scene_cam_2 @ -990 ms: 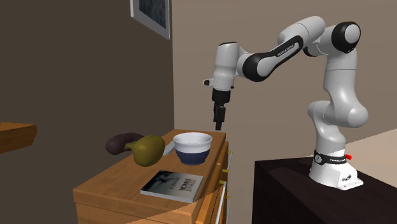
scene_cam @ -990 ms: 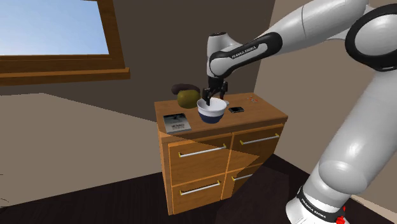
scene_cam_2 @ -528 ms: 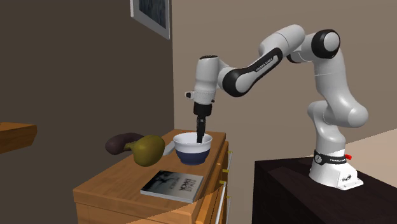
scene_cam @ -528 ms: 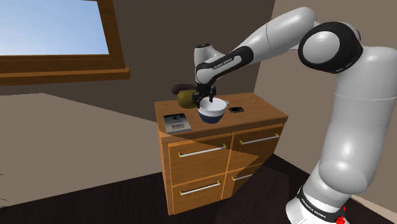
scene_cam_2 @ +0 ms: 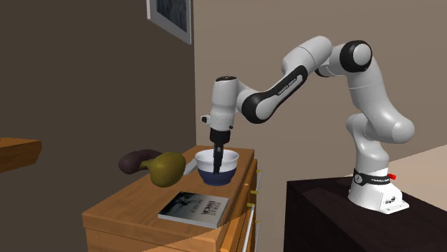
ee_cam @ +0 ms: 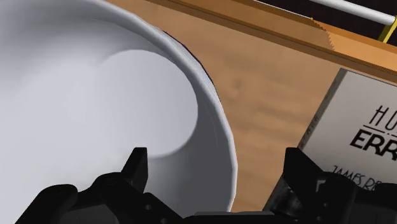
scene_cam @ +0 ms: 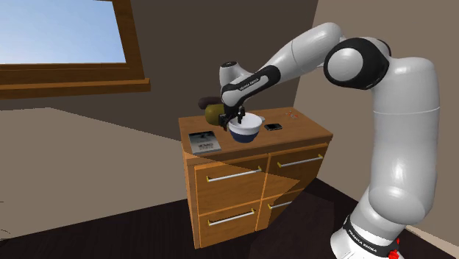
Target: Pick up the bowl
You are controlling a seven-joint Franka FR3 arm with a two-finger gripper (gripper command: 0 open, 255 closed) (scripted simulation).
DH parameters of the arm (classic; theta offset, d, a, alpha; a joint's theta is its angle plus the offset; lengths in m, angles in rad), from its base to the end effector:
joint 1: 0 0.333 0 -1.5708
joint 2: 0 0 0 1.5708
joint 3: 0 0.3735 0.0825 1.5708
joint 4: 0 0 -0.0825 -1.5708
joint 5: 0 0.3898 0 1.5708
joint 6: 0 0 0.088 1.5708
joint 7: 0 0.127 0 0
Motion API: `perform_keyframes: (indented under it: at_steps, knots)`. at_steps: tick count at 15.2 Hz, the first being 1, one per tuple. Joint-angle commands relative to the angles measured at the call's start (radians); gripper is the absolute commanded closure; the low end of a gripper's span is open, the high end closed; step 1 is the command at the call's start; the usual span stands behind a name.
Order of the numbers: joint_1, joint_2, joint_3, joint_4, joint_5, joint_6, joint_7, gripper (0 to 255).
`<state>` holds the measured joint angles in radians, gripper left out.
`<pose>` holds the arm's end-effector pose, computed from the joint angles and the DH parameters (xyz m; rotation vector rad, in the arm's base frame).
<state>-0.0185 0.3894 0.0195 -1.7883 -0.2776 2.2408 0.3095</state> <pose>0.6822 -0.0129 0.3728 2.9277 -0.2112 0.1410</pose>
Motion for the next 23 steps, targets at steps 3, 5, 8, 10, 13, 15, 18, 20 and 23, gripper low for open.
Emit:
perform_keyframes:
  at_steps: [3, 5, 8, 10, 13, 15, 18, 20, 23]
  knots:
    - [0.002, 0.015, -0.002, -0.011, -0.006, 0.026, 0.009, 0]
    - [0.001, 0.015, -0.002, -0.011, -0.005, 0.026, 0.008, 255]
    - [0.001, 0.015, -0.002, -0.012, -0.005, 0.026, 0.008, 255]
    - [0.001, 0.015, -0.002, -0.011, -0.005, 0.026, 0.008, 255]
    - [0.002, 0.015, -0.002, -0.011, -0.006, 0.026, 0.009, 255]
    - [0.001, 0.002, 0.000, -0.003, -0.001, 0.005, 0.003, 255]
    - [0.001, -0.017, 0.002, 0.011, 0.005, -0.027, -0.006, 255]
    - [0.000, -0.029, 0.004, 0.022, 0.009, -0.049, -0.013, 255]
    - [0.000, -0.045, 0.006, 0.039, 0.015, -0.082, -0.021, 255]
